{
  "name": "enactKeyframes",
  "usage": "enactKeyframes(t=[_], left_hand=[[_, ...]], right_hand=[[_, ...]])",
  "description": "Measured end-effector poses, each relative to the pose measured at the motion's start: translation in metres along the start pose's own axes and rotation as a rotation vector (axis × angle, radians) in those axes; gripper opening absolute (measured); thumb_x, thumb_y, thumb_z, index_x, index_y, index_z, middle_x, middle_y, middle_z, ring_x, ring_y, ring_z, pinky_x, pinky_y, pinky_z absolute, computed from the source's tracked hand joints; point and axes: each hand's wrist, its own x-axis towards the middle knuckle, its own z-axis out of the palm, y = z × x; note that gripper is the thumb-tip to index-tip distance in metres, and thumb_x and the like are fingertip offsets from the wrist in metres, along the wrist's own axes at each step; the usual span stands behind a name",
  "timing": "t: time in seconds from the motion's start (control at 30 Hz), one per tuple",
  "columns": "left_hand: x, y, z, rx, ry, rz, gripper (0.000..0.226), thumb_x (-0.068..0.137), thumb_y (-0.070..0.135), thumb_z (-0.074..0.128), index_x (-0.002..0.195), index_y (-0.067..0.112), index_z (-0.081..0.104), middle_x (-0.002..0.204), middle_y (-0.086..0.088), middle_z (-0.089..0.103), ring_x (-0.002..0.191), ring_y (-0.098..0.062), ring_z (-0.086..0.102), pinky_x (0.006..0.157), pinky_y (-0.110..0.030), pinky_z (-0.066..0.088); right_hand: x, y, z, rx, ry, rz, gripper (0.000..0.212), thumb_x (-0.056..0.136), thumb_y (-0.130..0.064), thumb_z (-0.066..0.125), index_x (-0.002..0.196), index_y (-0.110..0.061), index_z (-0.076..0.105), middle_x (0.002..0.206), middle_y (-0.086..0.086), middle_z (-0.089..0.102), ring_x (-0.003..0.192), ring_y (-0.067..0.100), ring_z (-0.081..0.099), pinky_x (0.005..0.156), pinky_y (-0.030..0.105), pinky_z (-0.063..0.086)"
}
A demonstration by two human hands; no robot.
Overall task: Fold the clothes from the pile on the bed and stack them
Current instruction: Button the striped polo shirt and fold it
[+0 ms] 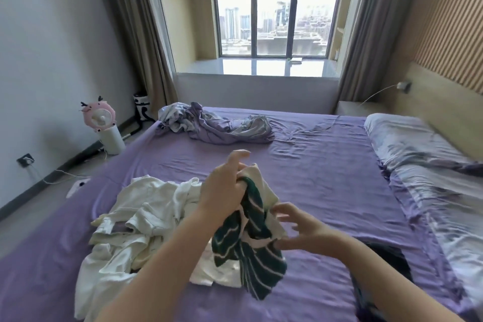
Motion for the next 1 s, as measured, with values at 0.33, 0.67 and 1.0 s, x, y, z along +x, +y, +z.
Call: enactKeyframes(t=[0.33, 0.67, 1.0], left_hand=[[-0.014, 0.132, -0.054, 0.266, 0.116, 0.092, 0.006, 0.078, 0.021, 0.052, 0.072, 0.02, 0.054, 0.07, 0.007, 0.055, 0.072, -0.019, 0.053, 0.055, -0.026, 0.032], [-0.05, 0.144, -0.066, -0.024, -0.483, -0.058, 0.04, 0.075, 0.052, 0.067, 0.109, 0.03, 0.067, 0.103, 0.007, 0.064, 0.095, -0.011, 0.061, 0.084, -0.029, 0.051], [-0.067, 0.143, -0.032, 0.022, 0.11, 0.155, 0.009, 0.089, 0.028, 0.06, 0.088, 0.02, 0.064, 0.083, 0.006, 0.057, 0.079, -0.014, 0.056, 0.066, -0.023, 0.042]], right_hand=[[-0.083, -0.088, -0.04, 0.22, 0.487, -0.112, 0.034, 0.085, -0.018, 0.067, 0.116, -0.023, 0.057, 0.099, -0.001, 0.067, 0.084, 0.01, 0.065, 0.069, 0.026, 0.053], [-0.151, -0.088, -0.082, -0.104, 0.861, -0.11, 0.012, 0.085, -0.015, 0.063, 0.084, -0.026, 0.066, 0.075, -0.008, 0.065, 0.071, 0.001, 0.057, 0.058, 0.011, 0.041], [-0.178, -0.098, -0.093, -0.43, 0.818, -0.205, 0.015, 0.087, -0.019, 0.062, 0.077, -0.025, 0.052, 0.077, -0.008, 0.056, 0.071, 0.007, 0.053, 0.068, 0.017, 0.044]])
